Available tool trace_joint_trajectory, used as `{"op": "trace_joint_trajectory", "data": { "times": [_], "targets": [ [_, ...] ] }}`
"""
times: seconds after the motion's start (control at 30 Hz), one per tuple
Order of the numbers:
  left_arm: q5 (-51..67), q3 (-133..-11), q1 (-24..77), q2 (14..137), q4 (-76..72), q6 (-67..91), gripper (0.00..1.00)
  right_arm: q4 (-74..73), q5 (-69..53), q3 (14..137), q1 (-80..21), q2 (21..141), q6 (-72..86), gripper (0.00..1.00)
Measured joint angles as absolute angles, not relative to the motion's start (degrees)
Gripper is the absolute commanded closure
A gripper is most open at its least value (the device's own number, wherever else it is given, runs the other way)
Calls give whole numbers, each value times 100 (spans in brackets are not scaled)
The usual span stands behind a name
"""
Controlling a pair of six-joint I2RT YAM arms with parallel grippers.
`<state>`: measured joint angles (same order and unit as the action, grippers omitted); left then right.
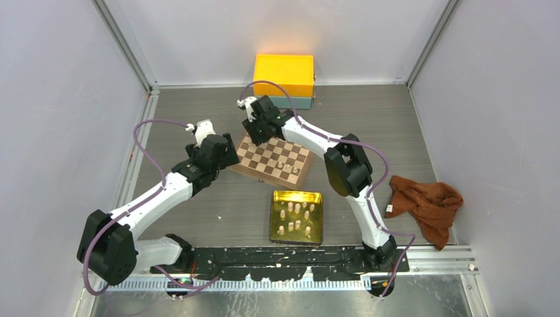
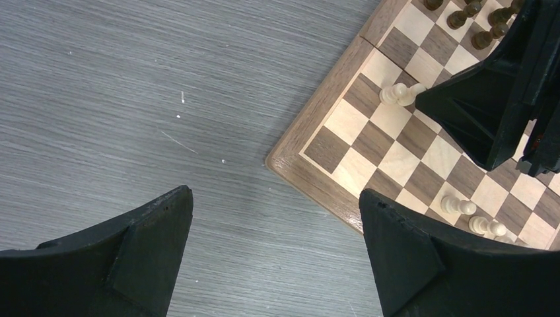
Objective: Set up the chess pieces on the board
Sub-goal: Pick up the chess piece from the storage box.
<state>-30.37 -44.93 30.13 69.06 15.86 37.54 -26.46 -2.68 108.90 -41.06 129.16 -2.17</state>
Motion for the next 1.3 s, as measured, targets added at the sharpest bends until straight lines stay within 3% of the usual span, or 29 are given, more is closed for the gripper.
{"op": "trace_joint_trajectory", "data": {
  "times": [0.3,0.53,1.0,1.3],
  "targets": [
    [-3037,-4493,2982,6976,1533,3756,3,-2641,-294,10910,-4091,12958,-285,57],
    [-3026,-4495,2958,6976,1503,3758,3,-2655,34,10237,-4091,12464,-242,57],
    [-2714,-4287,2956,6930,1135,3747,0,-2331,1219,7699,-4322,9402,685,55],
    [-2397,-4167,2963,7039,921,3691,5,-2285,1739,6095,-4727,8379,1544,53]
  ]
}}
